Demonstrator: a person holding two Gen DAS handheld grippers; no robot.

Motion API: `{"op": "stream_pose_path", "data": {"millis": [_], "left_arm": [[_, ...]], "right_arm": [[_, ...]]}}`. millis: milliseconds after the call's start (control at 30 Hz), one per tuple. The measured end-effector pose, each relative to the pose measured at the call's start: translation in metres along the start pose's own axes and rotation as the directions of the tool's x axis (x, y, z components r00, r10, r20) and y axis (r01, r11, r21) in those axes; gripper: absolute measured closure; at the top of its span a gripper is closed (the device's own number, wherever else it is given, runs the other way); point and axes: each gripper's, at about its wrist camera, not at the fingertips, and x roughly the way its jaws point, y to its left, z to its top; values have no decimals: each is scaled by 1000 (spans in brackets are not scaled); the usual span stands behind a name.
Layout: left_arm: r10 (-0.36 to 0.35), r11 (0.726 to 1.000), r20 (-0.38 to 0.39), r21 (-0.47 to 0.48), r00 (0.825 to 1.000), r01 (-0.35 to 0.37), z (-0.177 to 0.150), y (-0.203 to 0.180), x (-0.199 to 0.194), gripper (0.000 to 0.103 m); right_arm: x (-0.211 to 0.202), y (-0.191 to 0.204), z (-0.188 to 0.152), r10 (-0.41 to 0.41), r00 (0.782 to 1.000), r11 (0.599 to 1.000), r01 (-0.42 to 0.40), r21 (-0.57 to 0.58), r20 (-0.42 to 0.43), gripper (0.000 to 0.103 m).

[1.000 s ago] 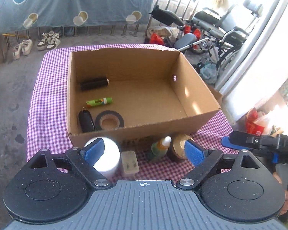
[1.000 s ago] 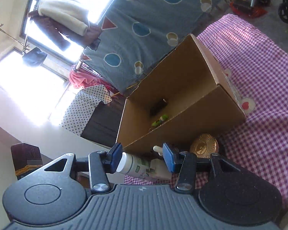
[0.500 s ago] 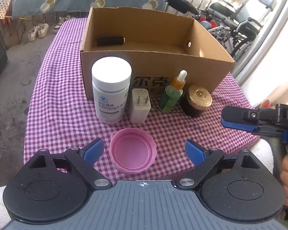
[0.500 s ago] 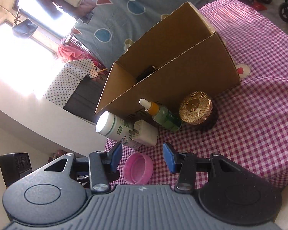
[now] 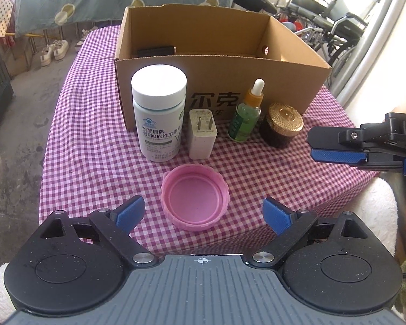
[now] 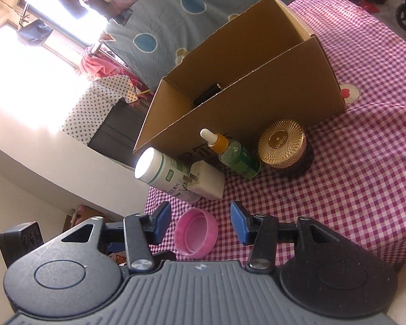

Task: Organize rigid objects
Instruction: 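Move both grippers to the pink plastic cap on the cloth, then close both grippers on the rim of the pink cap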

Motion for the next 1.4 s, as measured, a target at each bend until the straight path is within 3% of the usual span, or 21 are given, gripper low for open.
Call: {"op": "stream_pose_path", "data": {"millis": [433,667,800,1133,1400], "left_arm": [[72,993,-40,94,997,-68,-15,-4,23,6],[65,992,-62,113,996,-58,-11,-2,45,9],[79,988,-73,135,994,-69,-10,-5,57,20],[70,986,-45,154,997,-62,-10,-13,61,23],[72,987,-28,144,997,-67,-9,-13,58,30]], "right_arm": [[35,10,-5,-17,997,999,14,-47,-74,52],[69,22,-11,-58,992,991,42,-130,-115,53],[87,24,-15,-80,987,984,56,-169,-142,58],[108,19,-20,-125,977,974,87,-209,-175,76],[106,21,-22,-156,977,961,115,-253,-147,89]]}}
